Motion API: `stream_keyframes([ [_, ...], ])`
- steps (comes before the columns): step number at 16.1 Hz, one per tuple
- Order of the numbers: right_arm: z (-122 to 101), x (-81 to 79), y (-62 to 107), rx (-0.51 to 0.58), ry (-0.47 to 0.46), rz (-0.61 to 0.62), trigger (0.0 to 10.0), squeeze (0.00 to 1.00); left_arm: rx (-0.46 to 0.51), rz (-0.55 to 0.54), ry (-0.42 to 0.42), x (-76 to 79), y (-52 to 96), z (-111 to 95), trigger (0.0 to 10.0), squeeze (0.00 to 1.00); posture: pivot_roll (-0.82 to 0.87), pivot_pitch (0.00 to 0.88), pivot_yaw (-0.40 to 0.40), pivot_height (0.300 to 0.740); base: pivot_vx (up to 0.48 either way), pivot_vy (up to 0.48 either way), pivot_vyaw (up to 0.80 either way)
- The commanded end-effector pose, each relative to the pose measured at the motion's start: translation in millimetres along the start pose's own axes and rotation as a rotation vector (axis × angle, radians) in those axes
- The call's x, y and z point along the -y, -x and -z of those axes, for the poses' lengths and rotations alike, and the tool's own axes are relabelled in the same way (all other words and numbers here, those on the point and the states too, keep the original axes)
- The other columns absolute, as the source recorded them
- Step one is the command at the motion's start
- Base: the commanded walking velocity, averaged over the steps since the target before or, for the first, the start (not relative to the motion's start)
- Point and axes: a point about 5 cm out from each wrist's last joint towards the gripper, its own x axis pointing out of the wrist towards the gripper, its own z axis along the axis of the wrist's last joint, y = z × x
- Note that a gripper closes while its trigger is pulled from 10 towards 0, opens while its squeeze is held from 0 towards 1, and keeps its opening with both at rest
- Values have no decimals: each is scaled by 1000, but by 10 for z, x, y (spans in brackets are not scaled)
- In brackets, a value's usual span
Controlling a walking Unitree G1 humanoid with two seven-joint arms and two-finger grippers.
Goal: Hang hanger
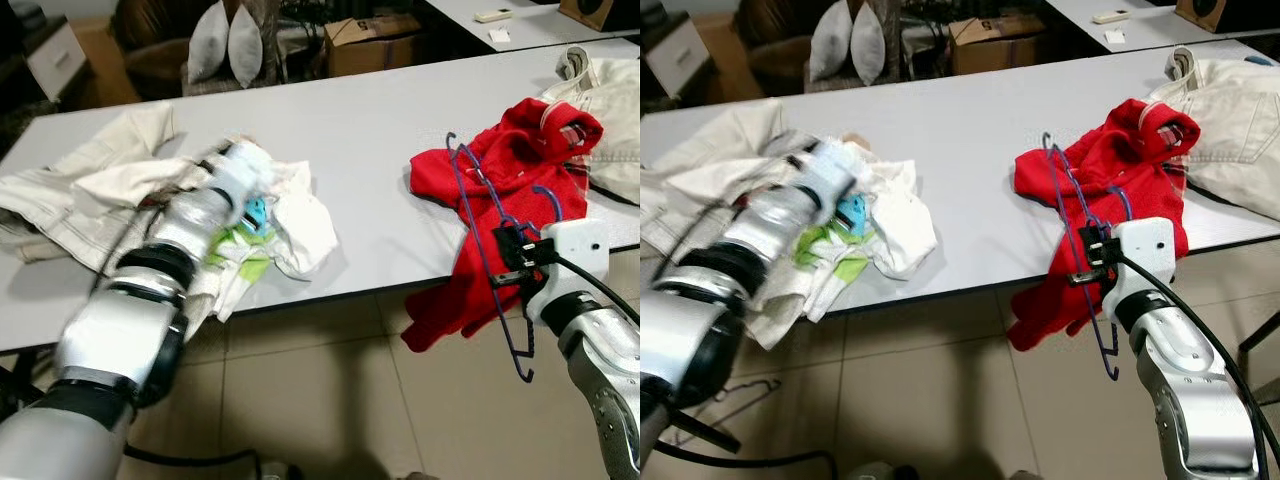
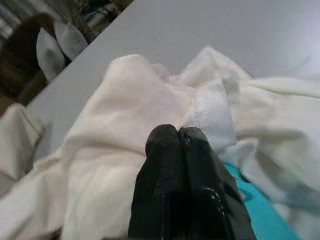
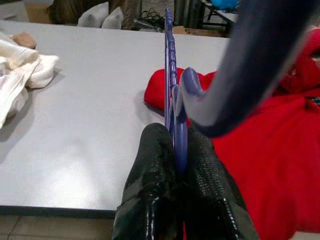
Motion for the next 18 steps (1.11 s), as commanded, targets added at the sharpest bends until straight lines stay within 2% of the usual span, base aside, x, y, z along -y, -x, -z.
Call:
stream_keyframes([
  [1, -21, -22, -43, 0, 2, -23, 10000, 0, 47, 23, 97, -130, 57, -2, 0, 0, -100, 0, 52, 740, 0, 0, 0],
  [2, -19, -35, -64, -2, -1, -39, 10000, 0, 85, 32, 154, -265, 115, -18, 0, 0, -88, 0, 43, 740, 0, 0, 0],
  [4, -18, -67, -106, -1, 1, -69, 10000, 0, 228, 52, 310, -582, 271, -125, 0, 0, -63, 0, 27, 740, 0, 0, 0],
  [5, -19, -74, -117, 1, -1, -73, 10000, 0, 281, 74, 349, -665, 324, -175, 0, 0, -63, 0, 27, 740, 0, 0, 0],
  [7, -8, -107, -138, 1, -6, -89, 10000, 0, 461, 197, 460, -878, 509, -345, 0, 0, -44, 0, 24, 740, 0, 0, 0],
  [9, 4, -134, -133, 2, -11, -96, 10000, 0, 584, 308, 536, -1028, 693, -426, 0, 0, -43, 0, 32, 740, 0, 0, 0],
  [11, 24, -123, -103, 2, -18, -85, 10000, 0, 716, 420, 597, -1227, 972, -502, 0, 0, -49, 0, 48, 740, 0, 0, 0],
  [12, 28, -117, -93, 2, -19, -81, 10000, 0, 726, 433, 597, -1281, 1040, -494, 0, 0, -53, 0, 54, 740, 0, 0, 0],
  [13, 35, -83, -63, 4, -25, -59, 10000, 0, 668, 361, 568, -1454, 1183, -359, 0, 0, -59, 0, 64, 740, 0, 0, 0],
  [14, 42, -73, -45, 3, -27, -52, 10000, 0, 622, 435, 556, -1490, 1329, -236, 0, 0, -64, 0, 71, 740, 0, 0, 0],
  [15, 46, -69, -37, 2, -26, -49, 10000, 0, 605, 482, 555, -1492, 1405, -191, 0, 0, -66, 0, 72, 740, 0, 0, 0],
  [16, 53, -62, -24, 0, -27, -46, 10000, 0, 498, 523, 522, -1478, 1494, -48, 0, 0, -62, 0, 69, 740, 0, 0, 0],
  [17, 56, -59, -19, -1, -28, -44, 10000, 0, 428, 528, 503, -1462, 1524, 32, 0, 0, -60, 0, 67, 740, 0, 0, 0],
  [18, 60, -58, -16, -2, -29, -43, 10000, 0, 311, 521, 464, -1425, 1523, 158, 0, 0, -52, 0, 61, 740, 0, 0, 0],
])
